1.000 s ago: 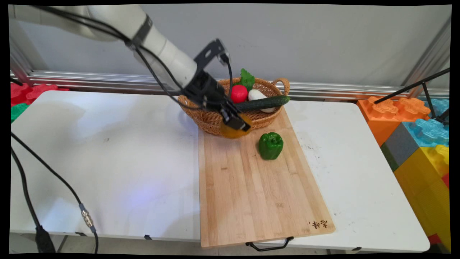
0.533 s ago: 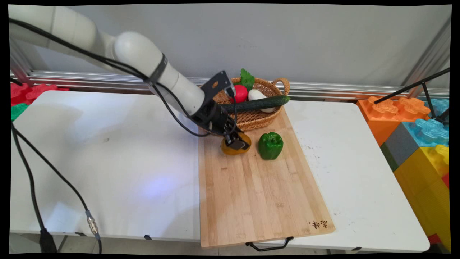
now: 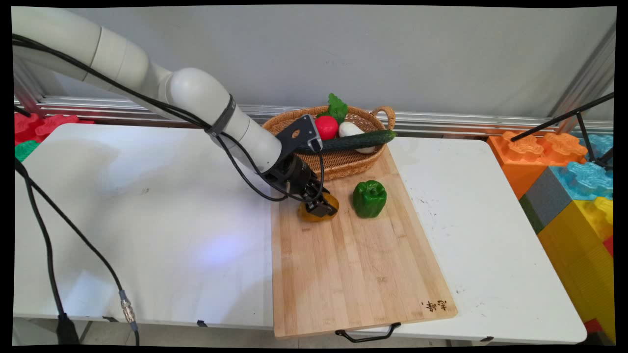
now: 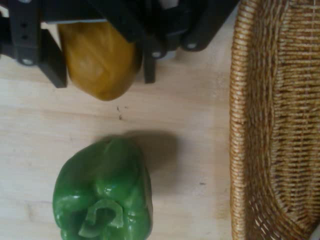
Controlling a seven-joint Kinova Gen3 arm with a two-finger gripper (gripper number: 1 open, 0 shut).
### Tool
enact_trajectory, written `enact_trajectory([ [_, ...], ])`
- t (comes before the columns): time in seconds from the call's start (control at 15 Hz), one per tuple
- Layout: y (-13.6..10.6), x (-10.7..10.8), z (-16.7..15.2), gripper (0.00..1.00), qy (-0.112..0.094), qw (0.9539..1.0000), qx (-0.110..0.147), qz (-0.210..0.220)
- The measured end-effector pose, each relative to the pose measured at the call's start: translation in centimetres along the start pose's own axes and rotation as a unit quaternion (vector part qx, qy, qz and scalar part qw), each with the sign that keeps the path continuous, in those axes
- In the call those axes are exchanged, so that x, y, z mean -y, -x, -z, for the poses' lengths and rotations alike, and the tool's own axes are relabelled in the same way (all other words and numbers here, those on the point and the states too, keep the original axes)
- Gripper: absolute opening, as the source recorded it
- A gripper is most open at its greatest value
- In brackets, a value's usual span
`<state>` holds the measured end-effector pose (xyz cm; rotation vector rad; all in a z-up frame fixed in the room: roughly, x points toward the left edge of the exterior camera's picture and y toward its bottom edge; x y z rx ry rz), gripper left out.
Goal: Place the picked object on the cutting board
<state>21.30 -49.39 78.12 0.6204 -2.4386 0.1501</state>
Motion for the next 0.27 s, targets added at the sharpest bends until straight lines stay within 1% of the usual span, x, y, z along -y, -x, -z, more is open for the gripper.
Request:
enact_trajectory([
  [0.07, 0.05, -0.12, -0.04, 1.00, 0.000, 1.0000, 0.001, 0.000],
  [0.27, -0.36, -0.77, 0.17, 1.00, 0.000, 1.0000, -0.001, 0.002],
])
